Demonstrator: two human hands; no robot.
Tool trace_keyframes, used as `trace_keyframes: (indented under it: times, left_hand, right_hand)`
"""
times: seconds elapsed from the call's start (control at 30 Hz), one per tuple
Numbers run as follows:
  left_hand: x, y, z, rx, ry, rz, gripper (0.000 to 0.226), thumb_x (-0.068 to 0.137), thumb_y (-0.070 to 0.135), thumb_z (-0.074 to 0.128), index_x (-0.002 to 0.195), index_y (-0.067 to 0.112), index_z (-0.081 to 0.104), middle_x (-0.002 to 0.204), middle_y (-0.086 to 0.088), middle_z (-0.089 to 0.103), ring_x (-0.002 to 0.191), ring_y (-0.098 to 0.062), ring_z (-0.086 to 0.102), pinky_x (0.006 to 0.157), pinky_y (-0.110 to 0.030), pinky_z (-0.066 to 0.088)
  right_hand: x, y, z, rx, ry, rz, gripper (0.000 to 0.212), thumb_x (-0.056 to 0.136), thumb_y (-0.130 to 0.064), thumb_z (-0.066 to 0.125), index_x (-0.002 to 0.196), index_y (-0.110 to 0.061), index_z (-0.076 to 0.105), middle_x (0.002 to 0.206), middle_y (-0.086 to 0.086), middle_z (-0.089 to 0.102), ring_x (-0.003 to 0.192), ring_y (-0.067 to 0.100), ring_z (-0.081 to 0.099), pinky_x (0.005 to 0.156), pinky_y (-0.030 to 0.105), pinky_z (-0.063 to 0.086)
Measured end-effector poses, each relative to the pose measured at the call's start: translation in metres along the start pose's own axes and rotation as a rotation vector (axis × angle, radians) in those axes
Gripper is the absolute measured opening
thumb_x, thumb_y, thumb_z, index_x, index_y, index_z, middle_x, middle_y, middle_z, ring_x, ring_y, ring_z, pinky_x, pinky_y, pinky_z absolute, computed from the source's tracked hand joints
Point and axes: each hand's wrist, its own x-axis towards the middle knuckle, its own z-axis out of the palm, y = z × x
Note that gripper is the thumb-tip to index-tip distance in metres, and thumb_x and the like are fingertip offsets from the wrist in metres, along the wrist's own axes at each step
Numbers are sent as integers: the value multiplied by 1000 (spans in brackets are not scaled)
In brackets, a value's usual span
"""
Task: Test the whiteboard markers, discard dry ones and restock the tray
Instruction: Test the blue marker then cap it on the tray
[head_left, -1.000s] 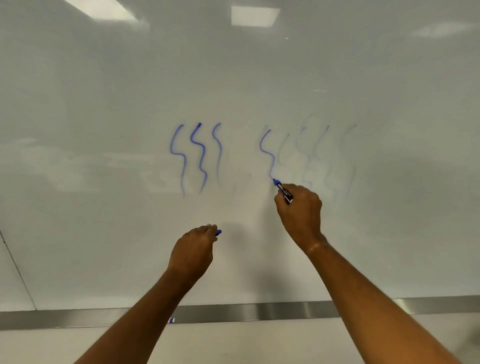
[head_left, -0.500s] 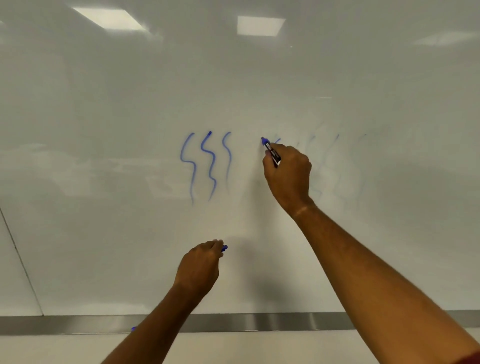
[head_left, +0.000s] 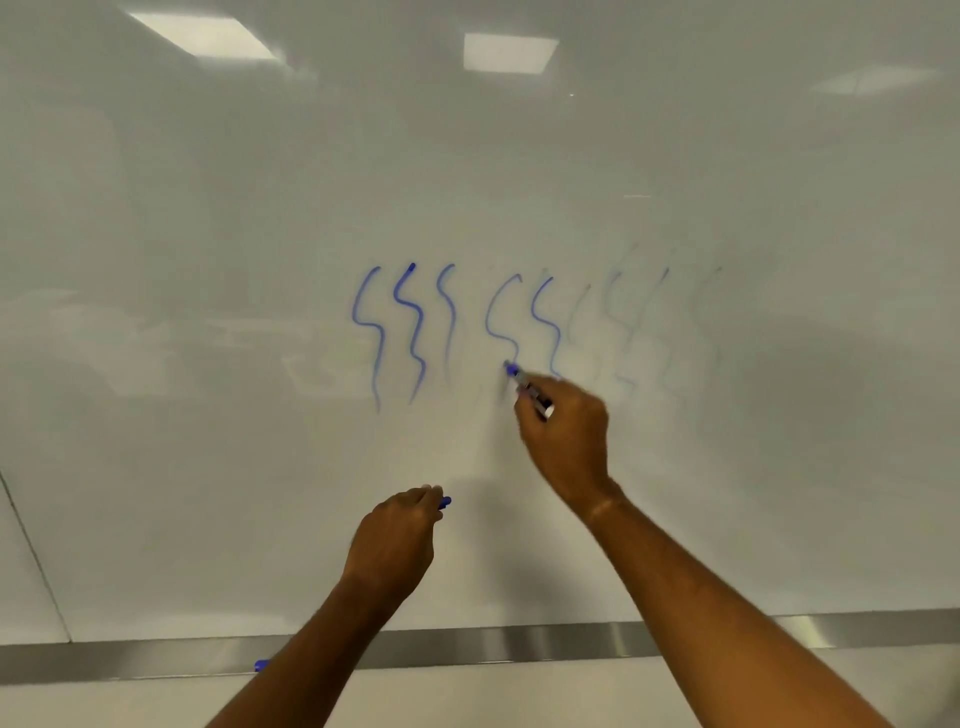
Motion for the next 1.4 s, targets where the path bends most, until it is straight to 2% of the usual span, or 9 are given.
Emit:
trace_keyframes:
  times: [0.1, 0.2, 0.33, 0.47, 0.63, 0.77, 1.0, 1.2, 1.4]
  left_hand:
    - [-2, -2, 3, 0, -5, -12, 35, 56, 1, 87, 82, 11, 67, 65, -1, 67, 47, -17, 60, 39, -22, 43]
    - [-3, -3, 5, -1, -11, -13, 36, 55, 0, 88, 82, 10, 68, 65, -1, 67, 47, -18, 61, 40, -22, 43]
    - [-3, 1, 8, -22, -17, -5, 30, 59, 1, 86, 79, 11, 65, 63, -2, 65, 45, -19, 59, 40, -21, 41]
    - [-2, 10, 10, -34, -18, 13, 29, 59, 3, 87, 76, 12, 65, 61, 0, 64, 42, -17, 57, 39, -19, 34]
    - [-8, 19, 17, -105, -40, 20, 24, 64, 5, 85, 81, 11, 70, 65, -2, 65, 46, -19, 59, 42, -21, 42]
    - [-23, 25, 21, -142, -78, 23, 25, 69, 8, 82, 91, 8, 73, 75, -4, 64, 55, -21, 61, 43, -28, 51]
    - [-51, 26, 32, -154, -177, 12, 28, 66, 6, 84, 92, 6, 73, 77, -6, 67, 58, -23, 64, 46, -29, 52]
    - [-76, 30, 37, -182, -205, -21, 24, 70, 7, 81, 92, 5, 73, 76, -8, 68, 57, -24, 64, 48, -30, 49]
    - [-93, 37, 40, -215, -233, -39, 21, 83, 10, 70, 103, 5, 70, 86, -10, 68, 69, -26, 64, 59, -34, 50]
  right_hand:
    - [43, 6, -19, -20, 232, 52, 14, 85, -13, 63, 95, -11, 73, 74, 6, 68, 64, 16, 60, 59, 28, 45]
    - [63, 20, -34, -45, 271, 58, 12, 88, -14, 63, 94, -8, 72, 73, 5, 67, 62, 10, 54, 56, 7, 33]
    - [30, 46, -41, -125, 214, 73, 13, 87, -11, 63, 76, -7, 67, 60, 3, 58, 52, 14, 50, 49, 16, 31]
    - [-23, 67, -42, -136, 35, 180, 9, 85, -12, 65, 78, -9, 71, 68, 2, 67, 61, 16, 62, 57, 27, 47]
    - [-65, 64, -48, 181, 38, 391, 15, 83, -18, 73, 98, -15, 74, 85, -8, 71, 78, 3, 66, 68, 10, 50]
    - [-98, 58, -48, 374, -85, 510, 17, 81, -12, 75, 98, -15, 74, 89, -8, 72, 84, 0, 65, 69, 10, 48]
    - [-145, 67, -34, 229, -413, 431, 21, 78, -12, 77, 98, -18, 74, 92, -8, 70, 85, 4, 63, 73, 2, 41]
    - [-175, 77, -30, 77, -572, 294, 26, 82, -13, 73, 106, -23, 73, 93, -8, 69, 84, 8, 58, 80, 11, 39]
    - [-196, 78, -24, 58, -605, 200, 23, 81, -11, 72, 103, -20, 74, 91, -4, 73, 81, 13, 63, 78, 38, 52]
